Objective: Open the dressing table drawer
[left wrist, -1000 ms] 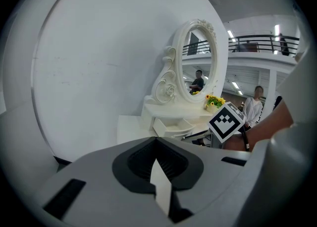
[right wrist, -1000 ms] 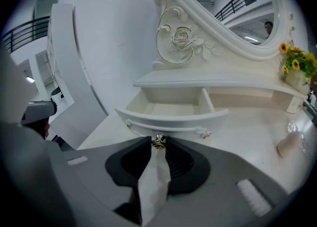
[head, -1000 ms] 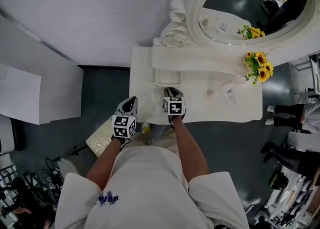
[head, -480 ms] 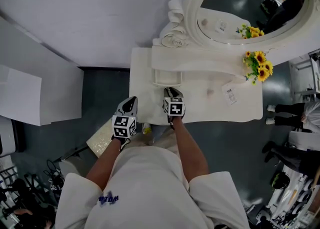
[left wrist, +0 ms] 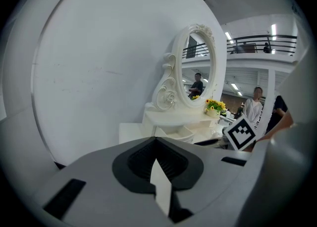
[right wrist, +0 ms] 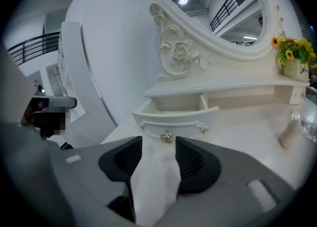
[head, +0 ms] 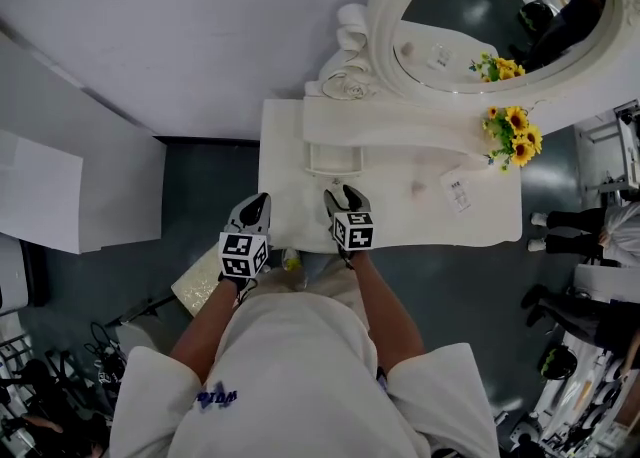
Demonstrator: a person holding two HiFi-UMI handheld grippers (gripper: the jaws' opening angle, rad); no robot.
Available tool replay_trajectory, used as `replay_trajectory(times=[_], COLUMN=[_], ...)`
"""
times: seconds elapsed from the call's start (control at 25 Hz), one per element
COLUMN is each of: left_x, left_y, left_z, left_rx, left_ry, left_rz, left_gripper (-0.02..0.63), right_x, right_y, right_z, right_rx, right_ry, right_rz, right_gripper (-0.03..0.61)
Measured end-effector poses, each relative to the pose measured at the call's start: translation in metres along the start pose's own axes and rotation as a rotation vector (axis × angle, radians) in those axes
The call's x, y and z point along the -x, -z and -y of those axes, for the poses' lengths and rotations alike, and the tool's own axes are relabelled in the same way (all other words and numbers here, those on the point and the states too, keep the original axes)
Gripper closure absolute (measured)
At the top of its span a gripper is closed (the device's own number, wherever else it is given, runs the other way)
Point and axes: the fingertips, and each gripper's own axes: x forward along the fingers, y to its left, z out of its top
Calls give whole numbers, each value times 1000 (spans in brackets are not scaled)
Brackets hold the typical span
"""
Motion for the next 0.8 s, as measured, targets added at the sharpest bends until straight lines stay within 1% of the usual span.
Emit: replay_trajectory(times=[0.12,0.24,0.32,0.4,0.48,0.56,0.64,0.72,0.8], left_x=[9,15,20,25,32,41,49,56,63], left_y=[-21,-42,-58,-75,-96,-118,-139,-156,-169], left_z=[2,9,15,20,24,27,30,33,39], left_rx=[-22,-56,-90,-126,-158,-178,-179,-180,-197], left_ry=[14,36,51,59,64,69,77,84,94], left_rz=[39,78,102,132,170,211,249,278,301], left_gripper=[609,609,609,609,609,609,609,609,609], right_x=[35,71,96,122,150,177,201,221,238], right_y=[-22,-55,-78,-99,-116,-128,-137,-147,-153], right_z=[-12,-24,-32,-40,-47,-48,-44,-43,-42], right_rx=[55,117,155,216,283,314,314,311,310], right_ry=[-23,-35,-35,-35,-25,5,57,107,139], right_rz=[90,186,254,317,367,406,440,473,495], right_gripper=[368,410,422,423,438,456,478,516,541])
